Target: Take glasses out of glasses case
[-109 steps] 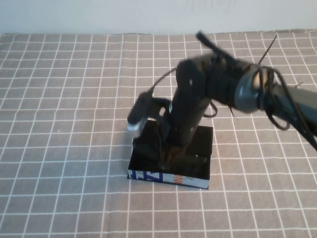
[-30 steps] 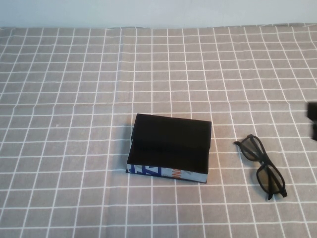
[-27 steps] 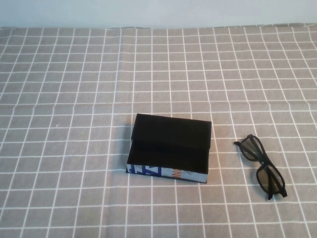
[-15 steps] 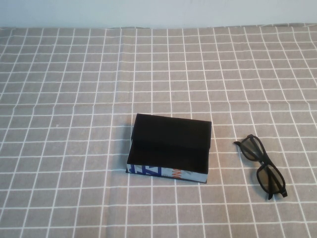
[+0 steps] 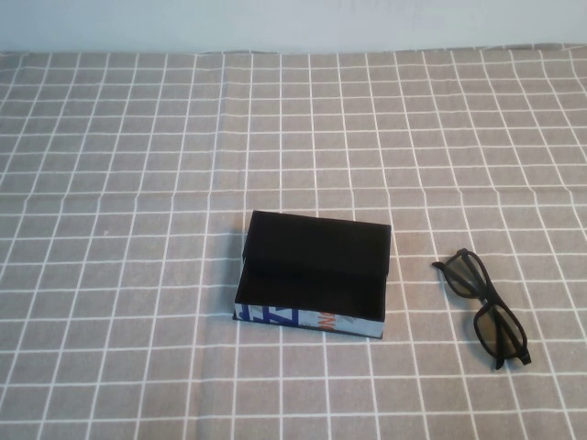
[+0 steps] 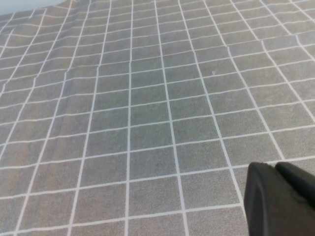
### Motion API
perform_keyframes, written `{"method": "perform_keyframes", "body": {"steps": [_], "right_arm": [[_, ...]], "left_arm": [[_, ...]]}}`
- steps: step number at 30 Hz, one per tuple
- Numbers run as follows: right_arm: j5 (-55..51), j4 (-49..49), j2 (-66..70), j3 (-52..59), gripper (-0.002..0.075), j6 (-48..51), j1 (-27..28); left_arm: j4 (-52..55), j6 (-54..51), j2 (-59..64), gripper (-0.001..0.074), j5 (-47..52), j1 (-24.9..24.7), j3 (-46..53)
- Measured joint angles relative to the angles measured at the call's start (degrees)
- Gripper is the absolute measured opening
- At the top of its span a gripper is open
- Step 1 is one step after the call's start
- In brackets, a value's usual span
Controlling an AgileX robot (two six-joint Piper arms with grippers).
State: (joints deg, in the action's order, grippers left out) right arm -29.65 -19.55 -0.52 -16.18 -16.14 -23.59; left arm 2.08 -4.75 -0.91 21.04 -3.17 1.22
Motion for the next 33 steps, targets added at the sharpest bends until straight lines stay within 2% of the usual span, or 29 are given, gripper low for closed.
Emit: {"method": "perform_keyframes", "body": {"steps": [8, 13, 20, 33], "right_arm": [[8.88, 11.71, -0.26, 9.09, -0.0016, 1.55, 2.8], [14.08, 20.27, -0.26, 13.58, -0.0016, 11.34, 9.6], [16.84, 22.2, -0.26, 17.31, -0.0016, 16.44, 17.77], [12.02, 22.81, -0.26, 17.72, -0.0016, 16.99, 22.36]], "left_arm": [[0.0, 0.0, 0.0, -0.0004, 0.0, 0.0, 0.0], [0.0, 0.0, 0.0, -0.0004, 0.0, 0.0, 0.0], [0.0, 0.0, 0.0, -0.0004, 0.0, 0.0, 0.0], [0.0, 0.0, 0.0, -0.0004, 0.0, 0.0, 0.0]]}}
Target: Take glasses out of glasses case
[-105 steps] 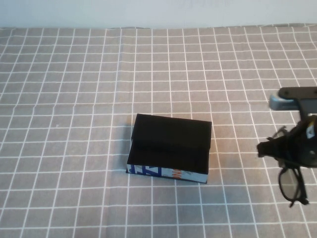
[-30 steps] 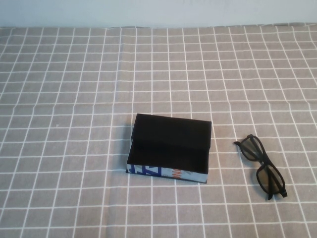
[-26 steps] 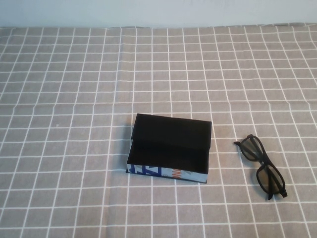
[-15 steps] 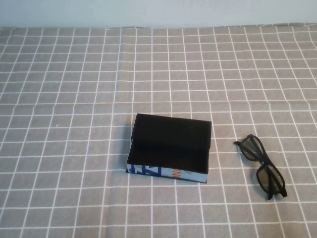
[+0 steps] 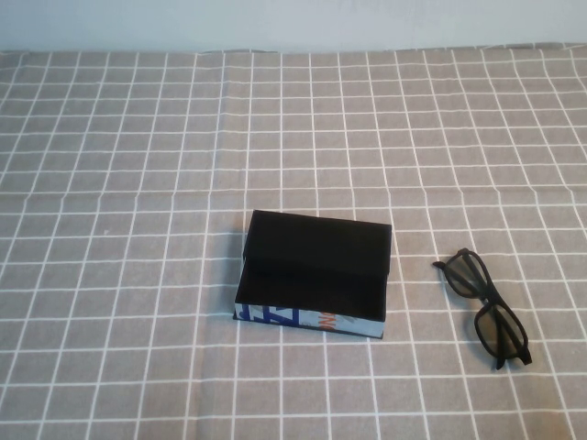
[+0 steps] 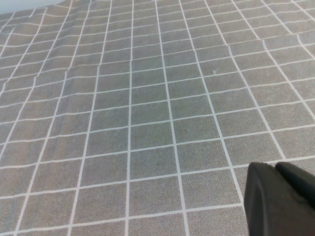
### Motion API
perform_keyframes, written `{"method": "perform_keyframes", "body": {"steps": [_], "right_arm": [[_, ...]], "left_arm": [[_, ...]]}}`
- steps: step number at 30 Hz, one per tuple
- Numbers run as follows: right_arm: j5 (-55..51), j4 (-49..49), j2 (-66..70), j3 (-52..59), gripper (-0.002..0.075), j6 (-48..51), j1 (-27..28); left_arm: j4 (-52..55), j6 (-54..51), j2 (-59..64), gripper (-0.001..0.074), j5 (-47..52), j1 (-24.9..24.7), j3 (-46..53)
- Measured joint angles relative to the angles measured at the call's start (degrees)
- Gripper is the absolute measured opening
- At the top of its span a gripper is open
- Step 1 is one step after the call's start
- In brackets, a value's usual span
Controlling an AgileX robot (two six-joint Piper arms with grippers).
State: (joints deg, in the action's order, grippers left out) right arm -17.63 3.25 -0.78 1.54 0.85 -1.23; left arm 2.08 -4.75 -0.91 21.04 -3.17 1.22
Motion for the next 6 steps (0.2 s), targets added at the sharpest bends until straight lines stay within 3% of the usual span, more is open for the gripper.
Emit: {"method": "perform_keyframes", "body": {"steps": [6], "right_arm": [[-0.05, 0.0, 0.0, 0.0, -0.0016, 0.0, 1.09]], "left_arm": [[0.0, 0.0, 0.0, -0.0004, 0.0, 0.0, 0.0]]}}
